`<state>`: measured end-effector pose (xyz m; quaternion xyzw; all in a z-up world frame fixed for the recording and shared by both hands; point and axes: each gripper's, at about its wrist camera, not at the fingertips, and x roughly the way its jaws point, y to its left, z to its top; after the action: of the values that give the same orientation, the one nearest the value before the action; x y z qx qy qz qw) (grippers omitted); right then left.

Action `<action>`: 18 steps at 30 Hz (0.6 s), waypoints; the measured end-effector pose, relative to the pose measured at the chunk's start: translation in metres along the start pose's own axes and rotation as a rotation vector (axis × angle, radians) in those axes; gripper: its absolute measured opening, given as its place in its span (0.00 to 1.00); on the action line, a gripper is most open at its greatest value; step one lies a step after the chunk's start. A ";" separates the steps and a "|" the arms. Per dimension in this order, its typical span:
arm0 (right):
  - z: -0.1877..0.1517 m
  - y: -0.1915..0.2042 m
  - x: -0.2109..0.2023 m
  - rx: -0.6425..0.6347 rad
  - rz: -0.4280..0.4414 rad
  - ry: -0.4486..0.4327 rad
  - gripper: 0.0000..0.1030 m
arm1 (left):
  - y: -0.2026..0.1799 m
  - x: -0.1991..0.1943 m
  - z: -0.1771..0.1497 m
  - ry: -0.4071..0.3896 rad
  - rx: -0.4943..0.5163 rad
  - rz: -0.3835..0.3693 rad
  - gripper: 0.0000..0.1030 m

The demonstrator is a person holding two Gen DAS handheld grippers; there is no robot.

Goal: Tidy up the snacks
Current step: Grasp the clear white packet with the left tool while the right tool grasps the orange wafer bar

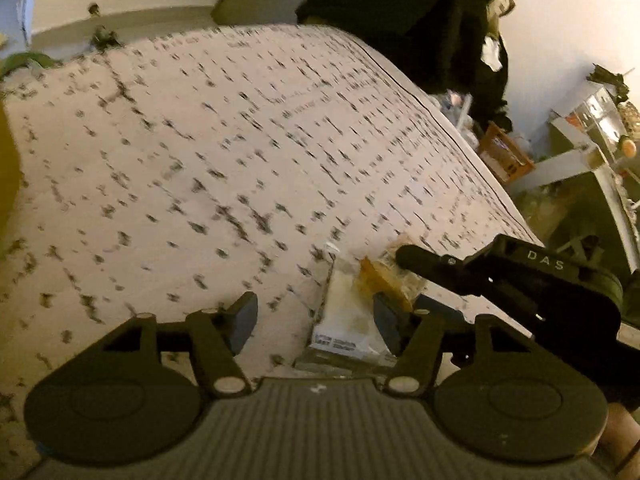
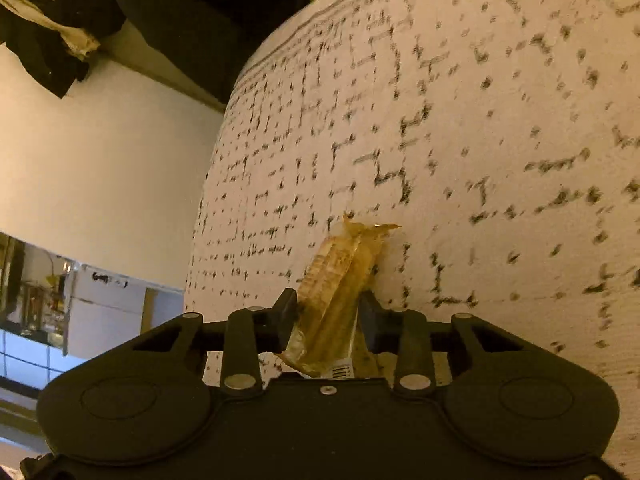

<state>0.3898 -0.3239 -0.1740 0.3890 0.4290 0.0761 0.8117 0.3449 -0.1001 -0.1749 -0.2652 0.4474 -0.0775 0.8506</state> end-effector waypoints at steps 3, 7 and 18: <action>0.006 -0.001 -0.015 -0.018 -0.038 -0.048 0.32 | -0.007 0.004 -0.002 0.007 0.007 -0.006 0.64; 0.016 -0.021 -0.027 0.101 -0.001 -0.058 0.32 | -0.018 0.007 -0.004 0.000 0.028 -0.022 0.66; 0.023 -0.029 -0.051 0.100 -0.100 -0.172 0.23 | -0.062 0.026 -0.020 0.039 0.152 -0.056 0.70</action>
<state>0.3699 -0.3799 -0.1540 0.4120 0.3799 -0.0199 0.8280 0.3511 -0.1699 -0.1707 -0.2108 0.4494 -0.1401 0.8567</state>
